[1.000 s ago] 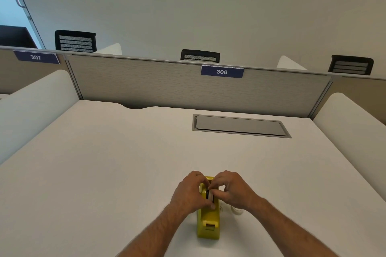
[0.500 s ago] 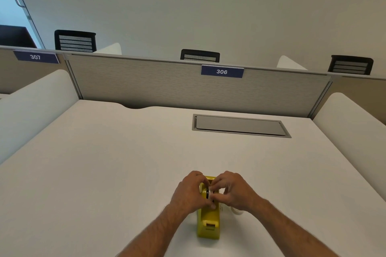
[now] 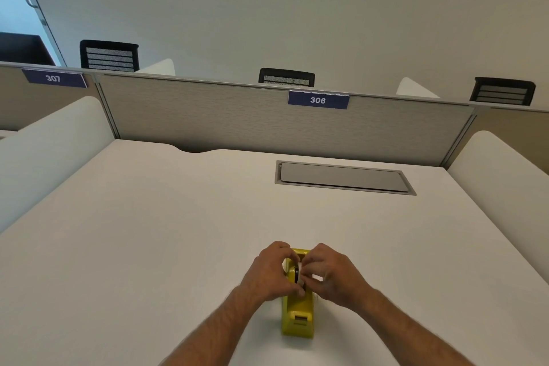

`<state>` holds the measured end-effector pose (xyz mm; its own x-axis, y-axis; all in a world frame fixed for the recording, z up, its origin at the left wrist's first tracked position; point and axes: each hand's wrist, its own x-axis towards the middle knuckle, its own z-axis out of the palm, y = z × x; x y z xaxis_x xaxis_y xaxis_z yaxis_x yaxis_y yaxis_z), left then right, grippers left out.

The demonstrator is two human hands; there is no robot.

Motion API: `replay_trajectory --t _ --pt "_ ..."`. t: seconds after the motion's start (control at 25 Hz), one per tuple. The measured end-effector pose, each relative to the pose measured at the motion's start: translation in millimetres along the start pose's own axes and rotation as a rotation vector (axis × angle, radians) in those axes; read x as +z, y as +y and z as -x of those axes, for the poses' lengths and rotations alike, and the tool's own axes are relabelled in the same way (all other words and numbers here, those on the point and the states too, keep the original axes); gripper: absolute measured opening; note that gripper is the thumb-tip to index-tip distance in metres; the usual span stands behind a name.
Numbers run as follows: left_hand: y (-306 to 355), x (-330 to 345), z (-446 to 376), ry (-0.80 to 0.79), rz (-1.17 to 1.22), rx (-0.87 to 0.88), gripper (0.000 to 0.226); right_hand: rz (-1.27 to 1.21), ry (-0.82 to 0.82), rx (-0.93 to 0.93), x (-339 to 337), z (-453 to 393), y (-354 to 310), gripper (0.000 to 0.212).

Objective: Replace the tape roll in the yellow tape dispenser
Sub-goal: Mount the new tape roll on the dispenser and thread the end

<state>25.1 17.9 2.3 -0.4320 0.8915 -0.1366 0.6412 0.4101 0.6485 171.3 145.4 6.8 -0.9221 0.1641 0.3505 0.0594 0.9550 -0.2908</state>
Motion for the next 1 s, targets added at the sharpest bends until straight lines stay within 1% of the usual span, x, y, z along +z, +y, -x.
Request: replay_trajectory --t 0.12,0.2,0.4,0.64,0.72,0.88,1.0 --pt "-1 -1 1 -0.014 0.003 0.010 0.068 0.119 -0.001 -0.108 -1 -1 -3 0.013" --pt "0 -1 0 -0.018 0.001 0.005 0.067 0.156 -0.006 -0.141 -1 1 -3 0.015" --pt "3 -1 -2 0.000 -0.016 -0.032 0.062 0.181 -0.009 -0.146 -2 5 -4 0.016" --pt "5 -3 -1 -0.011 -0.011 -0.037 0.063 0.196 -0.038 -0.166 -6 1 -8 0.016" --pt "4 -4 -1 -0.026 -0.016 -0.031 0.068 0.216 -0.046 -0.160 -6 1 -9 0.014" --pt "-1 -7 0 -0.095 -0.022 -0.005 0.094 0.246 -0.042 -0.113 -9 2 -14 0.011" --pt "-3 -8 0 -0.127 -0.070 0.000 0.106 0.241 -0.054 -0.104 -10 3 -19 0.011"
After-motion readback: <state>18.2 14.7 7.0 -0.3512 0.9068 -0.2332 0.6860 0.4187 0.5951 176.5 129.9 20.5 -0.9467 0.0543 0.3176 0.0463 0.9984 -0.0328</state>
